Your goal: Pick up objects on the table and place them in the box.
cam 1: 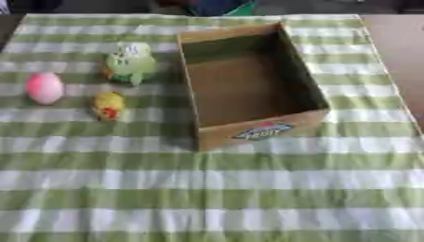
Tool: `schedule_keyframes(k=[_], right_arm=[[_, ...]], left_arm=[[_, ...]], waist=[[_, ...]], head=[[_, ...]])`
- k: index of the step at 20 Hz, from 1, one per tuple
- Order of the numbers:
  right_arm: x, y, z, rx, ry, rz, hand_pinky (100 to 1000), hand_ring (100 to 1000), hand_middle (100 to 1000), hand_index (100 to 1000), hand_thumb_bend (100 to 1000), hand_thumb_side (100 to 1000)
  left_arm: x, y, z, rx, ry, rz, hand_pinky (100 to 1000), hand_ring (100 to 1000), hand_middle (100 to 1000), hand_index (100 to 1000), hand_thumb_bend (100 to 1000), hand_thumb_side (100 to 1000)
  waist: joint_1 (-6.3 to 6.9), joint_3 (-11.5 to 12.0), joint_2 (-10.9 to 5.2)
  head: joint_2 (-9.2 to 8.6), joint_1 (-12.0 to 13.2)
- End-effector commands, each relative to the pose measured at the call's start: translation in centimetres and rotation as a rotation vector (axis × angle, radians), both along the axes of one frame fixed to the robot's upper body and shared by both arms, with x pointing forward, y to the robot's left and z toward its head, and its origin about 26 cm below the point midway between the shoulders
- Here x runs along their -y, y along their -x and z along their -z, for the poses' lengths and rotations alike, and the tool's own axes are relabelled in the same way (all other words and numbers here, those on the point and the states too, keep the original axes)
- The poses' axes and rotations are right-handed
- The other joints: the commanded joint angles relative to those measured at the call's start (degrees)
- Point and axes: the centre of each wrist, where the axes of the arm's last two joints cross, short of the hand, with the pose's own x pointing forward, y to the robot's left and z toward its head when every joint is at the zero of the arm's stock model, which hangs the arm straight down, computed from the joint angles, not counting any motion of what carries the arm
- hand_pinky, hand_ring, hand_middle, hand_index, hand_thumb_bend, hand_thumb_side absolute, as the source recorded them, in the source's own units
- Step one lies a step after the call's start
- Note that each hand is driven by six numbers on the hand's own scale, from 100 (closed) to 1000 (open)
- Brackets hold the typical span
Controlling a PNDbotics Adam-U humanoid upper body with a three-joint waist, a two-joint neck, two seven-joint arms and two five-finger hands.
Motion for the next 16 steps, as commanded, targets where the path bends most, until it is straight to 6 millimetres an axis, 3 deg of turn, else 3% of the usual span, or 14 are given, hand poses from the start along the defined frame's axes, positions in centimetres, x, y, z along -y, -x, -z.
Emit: schedule_keyframes(k=[1,5,16], right_arm=[[0.2,0.2,-1.0,0.028,0.035,0.009,795,754,521,906,100,1000],[0.3,-0.1,-1.6,0.037,0.054,0.01,794,753,520,904,100,1000],[0.4,-0.2,-1.6,0.031,0.056,0.013,791,752,519,898,100,1000]], left_arm=[[-0.1,0.2,-1.0,0.025,-0.038,0.007,451,615,625,727,100,855],[-0.1,0.0,-1.4,0.036,-0.061,0.018,452,617,628,730,100,847],[-0.6,-0.6,-4.2,0.066,-0.225,-0.006,454,628,645,758,100,784]], waist=[[0.11,0.0,-1.04],[0.48,-0.1,-1.1],[0.95,-0.5,-2.0]], head=[[0.92,-0.6],[2.01,-1.8],[1.28,-1.9]])
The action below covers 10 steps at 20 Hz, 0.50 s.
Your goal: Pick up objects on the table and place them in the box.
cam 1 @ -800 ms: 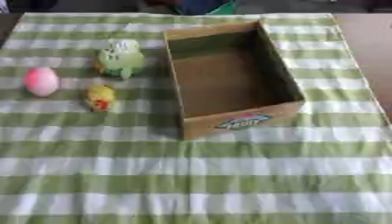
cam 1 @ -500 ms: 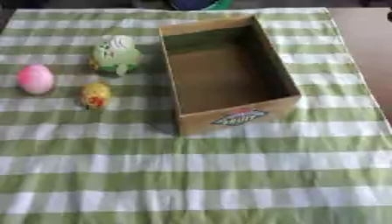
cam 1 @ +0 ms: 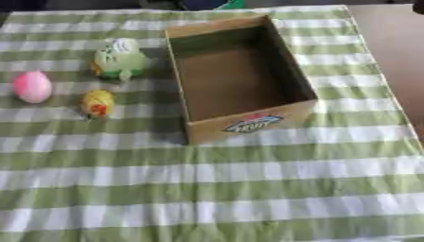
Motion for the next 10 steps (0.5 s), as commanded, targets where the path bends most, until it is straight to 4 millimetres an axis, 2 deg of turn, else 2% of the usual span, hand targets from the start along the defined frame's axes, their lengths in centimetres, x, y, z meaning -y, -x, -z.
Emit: schedule_keyframes(k=[1,10], right_arm=[[0.2,0.2,-0.8,0.019,0.025,0.01,791,751,518,897,100,1000],[0.0,0.3,-0.8,0.007,0.022,0.011,790,751,519,897,100,1000]], left_arm=[[-0.4,-0.1,-2.1,0.028,-0.101,-0.018,455,631,649,765,100,774],[-3.7,-2.4,-3.7,-0.046,-0.341,-0.131,507,694,710,826,100,762]], waist=[[0.25,-0.1,-1.29],[0.92,-0.5,-2.51]], head=[[-0.19,0.1],[0.39,0.2]])
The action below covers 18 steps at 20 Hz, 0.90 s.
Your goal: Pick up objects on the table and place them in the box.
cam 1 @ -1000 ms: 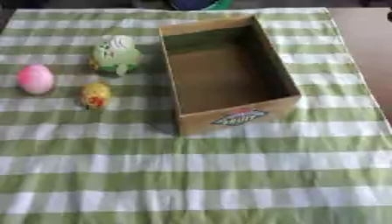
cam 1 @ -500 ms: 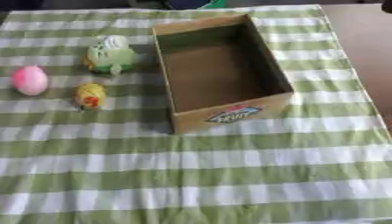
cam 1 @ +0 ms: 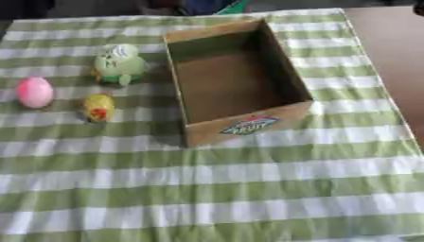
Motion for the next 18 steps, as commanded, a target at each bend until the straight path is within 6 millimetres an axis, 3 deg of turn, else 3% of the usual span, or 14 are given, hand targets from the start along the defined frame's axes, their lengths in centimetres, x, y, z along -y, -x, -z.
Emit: schedule_keyframes(k=[1,5,9,14,18], right_arm=[[0.1,0.3,-0.8,0.021,0.025,0.007,790,751,519,897,100,1000],[0.1,0.3,-0.8,0.016,0.031,0.01,789,750,517,895,100,1000],[0.2,0.3,-0.8,0.015,0.033,0.018,789,750,518,892,100,1000],[0.2,0.5,-0.8,0.02,0.022,0.026,788,749,517,891,100,1000],[0.1,0.4,-0.9,0.025,0.02,0.028,786,749,516,889,100,1000]], left_arm=[[-1.8,-0.4,-1.7,-0.02,-0.143,-0.049,517,705,721,835,100,753],[-4.1,-0.9,-2.4,-0.084,-0.284,-0.106,535,725,740,861,100,685],[-6.5,-1.4,-3.4,-0.148,-0.433,-0.163,543,731,751,904,100,674],[-8.4,-2.6,-4.4,-0.22,-0.582,-0.208,569,751,770,927,100,713],[-9.4,-3.9,-3.9,-0.317,-0.683,-0.21,608,790,811,968,100,774]], waist=[[0.19,-0.1,-1.23],[0.26,-0.1,-1.47],[0.27,0.0,-1.74],[0.0,-0.2,-2.1],[-0.32,-0.7,-2.32]], head=[[0.37,-0.1],[0.46,-0.1],[0.41,0.2],[0.49,1.1],[0.88,1.5]])
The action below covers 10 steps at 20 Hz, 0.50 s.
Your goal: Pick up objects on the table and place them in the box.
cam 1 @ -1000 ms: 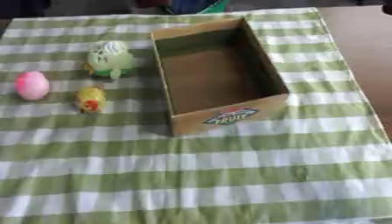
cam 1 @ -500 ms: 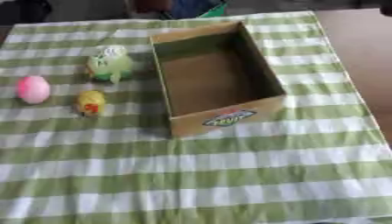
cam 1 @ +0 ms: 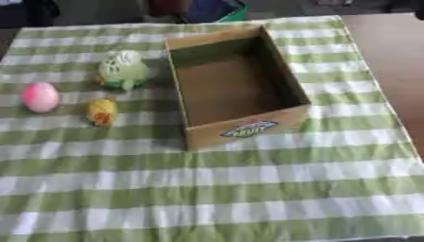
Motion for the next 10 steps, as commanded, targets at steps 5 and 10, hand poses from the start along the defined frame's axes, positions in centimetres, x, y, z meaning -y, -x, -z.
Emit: schedule_keyframes(k=[5,10], right_arm=[[0.1,0.3,-1.0,0.035,0.029,0.013,786,749,515,888,100,1000],[0.1,0.3,-1.0,0.034,0.031,0.015,786,749,515,888,100,1000]], left_arm=[[-2.5,-1.3,-0.5,-0.168,-0.2,-0.036,631,812,829,974,100,820],[-3.5,-1.4,-0.8,-0.213,-0.213,-0.016,631,812,829,974,100,820]], waist=[[-0.18,-0.2,-1.27],[-0.22,-0.1,-1.31]], head=[[0.39,0.5],[0.39,0.4]])
